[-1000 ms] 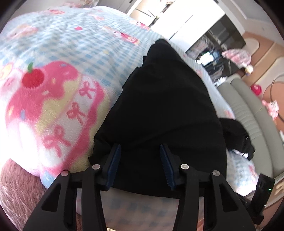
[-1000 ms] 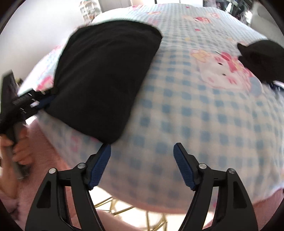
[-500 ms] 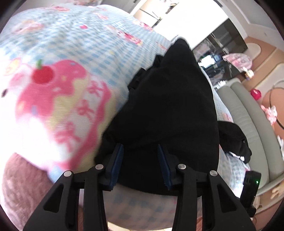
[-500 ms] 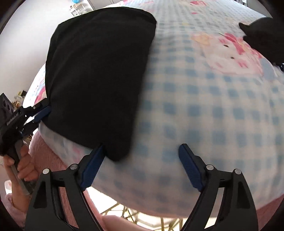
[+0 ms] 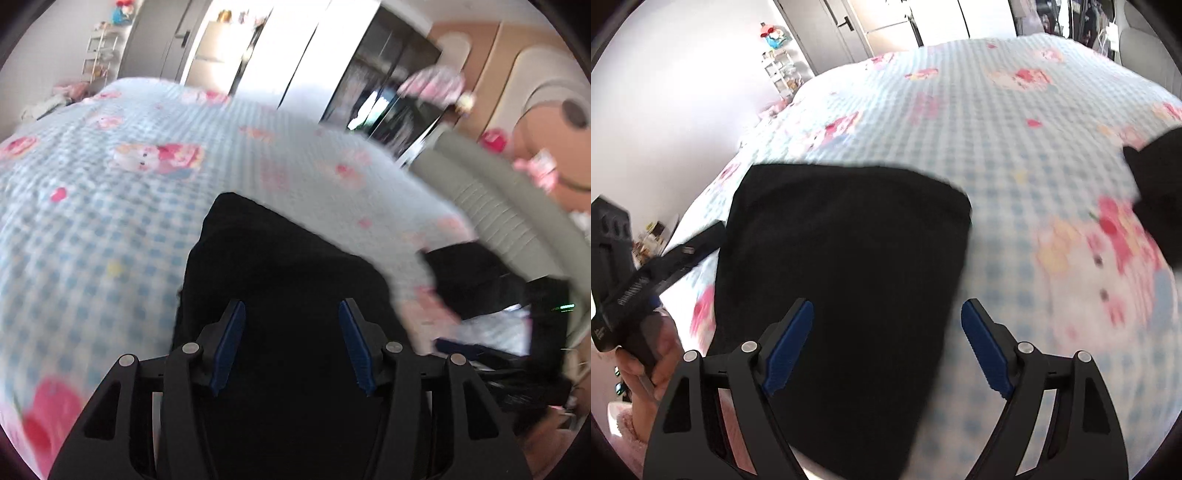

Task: Fold clothes

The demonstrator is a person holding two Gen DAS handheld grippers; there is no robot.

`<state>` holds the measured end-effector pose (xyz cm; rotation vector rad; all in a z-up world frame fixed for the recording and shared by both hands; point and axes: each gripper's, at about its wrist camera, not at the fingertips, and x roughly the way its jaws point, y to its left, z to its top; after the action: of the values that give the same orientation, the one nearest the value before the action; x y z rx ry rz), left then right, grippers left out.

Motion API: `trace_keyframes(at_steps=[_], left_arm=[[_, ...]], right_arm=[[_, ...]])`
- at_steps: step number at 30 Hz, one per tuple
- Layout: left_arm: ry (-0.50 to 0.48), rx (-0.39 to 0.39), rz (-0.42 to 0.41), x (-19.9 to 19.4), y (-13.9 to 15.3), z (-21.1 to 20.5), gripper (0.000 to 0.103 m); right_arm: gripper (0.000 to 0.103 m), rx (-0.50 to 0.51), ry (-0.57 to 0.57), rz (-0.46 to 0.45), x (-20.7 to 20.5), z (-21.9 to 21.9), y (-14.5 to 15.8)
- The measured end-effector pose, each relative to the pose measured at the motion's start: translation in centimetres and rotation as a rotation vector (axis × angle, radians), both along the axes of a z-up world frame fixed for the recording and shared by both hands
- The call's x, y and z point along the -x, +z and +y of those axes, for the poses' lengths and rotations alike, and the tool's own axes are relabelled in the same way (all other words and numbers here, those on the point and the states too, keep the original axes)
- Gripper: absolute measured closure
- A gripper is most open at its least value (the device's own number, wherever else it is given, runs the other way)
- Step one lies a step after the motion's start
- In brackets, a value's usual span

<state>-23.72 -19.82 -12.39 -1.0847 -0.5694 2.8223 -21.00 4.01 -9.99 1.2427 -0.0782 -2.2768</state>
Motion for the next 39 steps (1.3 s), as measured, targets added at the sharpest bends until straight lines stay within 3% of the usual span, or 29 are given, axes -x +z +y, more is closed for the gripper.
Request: trace_keyframes(at_steps=[3,6,10,12,14,16,20,24,26,31,34,37,39], left_arm=[[0.044,-0.008,-0.114,2.1,-4.6,-1.4,0.047],[0.056,-0.075,-0.132,2.4,-7.1,-2.8,0.045],[0.058,-0.182,-0.157,2.8,-6.5,-3.5,0.047],[0.072,-0.311,-0.125,0.3,-5.5,-5.1,0.046],[0.096,-0.434,-0.089,-2.9,-4.9,-6.7,0.038],[0.113,-0.496,-0.075,-6.0,-5.4,-7.4,0.029],[0.055,-0.500,-0.152,-7.9,-8.2,-6.7,0.029],[0.027,-0.398,-0.176,-7.0,-8.9,-4.6,0.022],[-0.003,-0.371,-0.189,-6.3,-8.4,-3.3,0.027],[-0.111,-0.247,-0.164,-6.8,-4.6,0.8,0.029],[-0.213,-0.372,-0.151,-7.3,-3.1,2.6,0.030],[-0.295,-0.306,-0.148,-8.1,-1.1,7.6,0.030],[-0.348,-0.320,-0.140,-8.4,-0.7,11.1,0.030]], right_arm=[[0.014,-0.037,-0.024,-0.037,2.4,-1.4,-2.0],[0.003,0.063,-0.065,-0.134,3.5,-1.1,-5.4],[0.001,0.110,-0.043,-0.169,3.0,-0.3,-6.0],[0.001,0.133,-0.031,-0.186,2.7,0.1,-6.2],[0.001,0.160,0.018,-0.220,2.0,0.2,-6.5],[0.000,0.202,0.100,-0.301,0.8,-0.1,-7.7],[0.000,0.210,0.130,-0.307,0.2,-0.8,-9.3],[0.000,0.249,0.088,-0.368,1.8,-1.6,-10.5],[0.000,0.254,0.112,-0.393,2.5,-2.0,-11.6],[0.032,0.247,0.107,-0.311,0.3,-0.9,-7.6],[0.034,0.267,0.120,-0.243,-1.8,0.6,-4.4],[0.034,0.229,0.108,-0.153,-4.8,4.2,-1.1],[0.034,0.227,0.059,-0.149,-6.3,8.0,-0.2]])
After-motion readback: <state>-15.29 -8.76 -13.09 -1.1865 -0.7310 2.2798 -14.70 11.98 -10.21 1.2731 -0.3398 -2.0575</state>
